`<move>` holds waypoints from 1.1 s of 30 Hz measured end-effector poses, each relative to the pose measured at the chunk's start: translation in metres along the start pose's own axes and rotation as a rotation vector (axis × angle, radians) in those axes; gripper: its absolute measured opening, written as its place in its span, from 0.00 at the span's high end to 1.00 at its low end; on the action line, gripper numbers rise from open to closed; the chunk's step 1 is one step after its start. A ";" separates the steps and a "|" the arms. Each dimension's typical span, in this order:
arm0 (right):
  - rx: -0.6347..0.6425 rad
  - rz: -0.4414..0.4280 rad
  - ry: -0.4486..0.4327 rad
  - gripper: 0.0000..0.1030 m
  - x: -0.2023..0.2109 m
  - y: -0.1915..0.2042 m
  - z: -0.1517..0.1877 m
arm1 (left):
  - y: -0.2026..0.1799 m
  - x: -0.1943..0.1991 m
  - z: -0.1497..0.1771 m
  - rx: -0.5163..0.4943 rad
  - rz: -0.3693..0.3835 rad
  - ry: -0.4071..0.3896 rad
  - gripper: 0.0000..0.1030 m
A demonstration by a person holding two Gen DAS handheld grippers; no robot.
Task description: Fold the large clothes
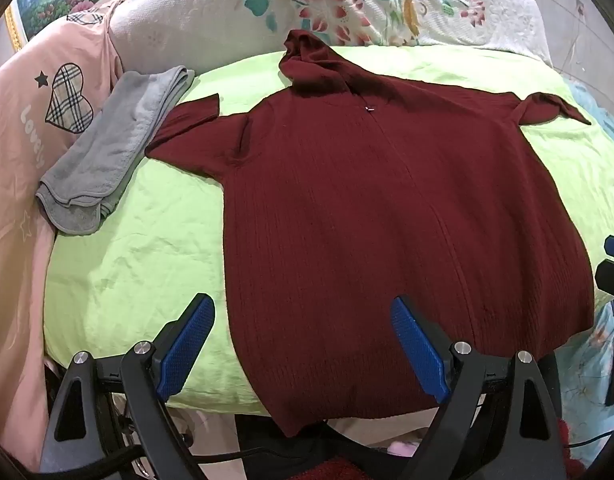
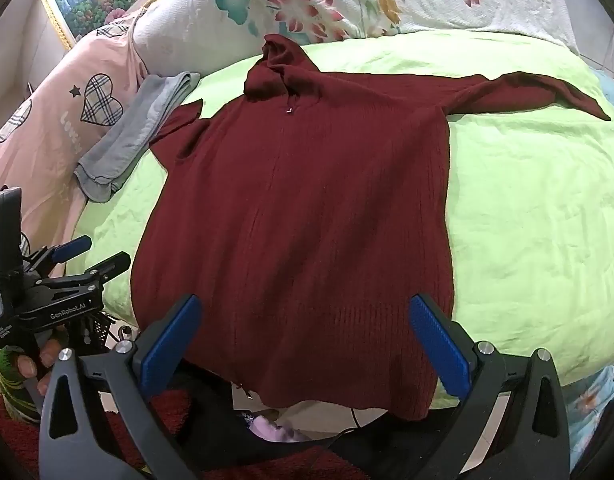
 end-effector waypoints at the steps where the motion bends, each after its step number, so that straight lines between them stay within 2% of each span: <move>1: 0.001 -0.001 0.001 0.00 0.000 0.000 -0.001 | 0.000 0.000 0.000 0.001 0.001 0.000 0.12; 14: 0.000 -0.002 0.000 0.00 0.002 -0.004 0.000 | 0.000 -0.001 0.001 -0.003 -0.001 -0.001 0.12; 21: -0.002 -0.004 0.000 0.00 0.000 0.006 -0.004 | -0.003 -0.005 0.000 -0.009 0.001 0.005 0.12; 33: -0.042 -0.018 -0.003 0.00 -0.003 -0.012 -0.009 | -0.006 -0.017 -0.004 -0.013 0.001 0.026 0.11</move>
Point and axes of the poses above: each gripper's, at about its wrist camera, not at the fingertips, and x roughly against the way its jaws point, y to its left, z to its underside, the point moved 10 cm from there along -x, roughly the way its jaws point, and after that the axes turned 9 degrees about y, right-handed, at the moved point
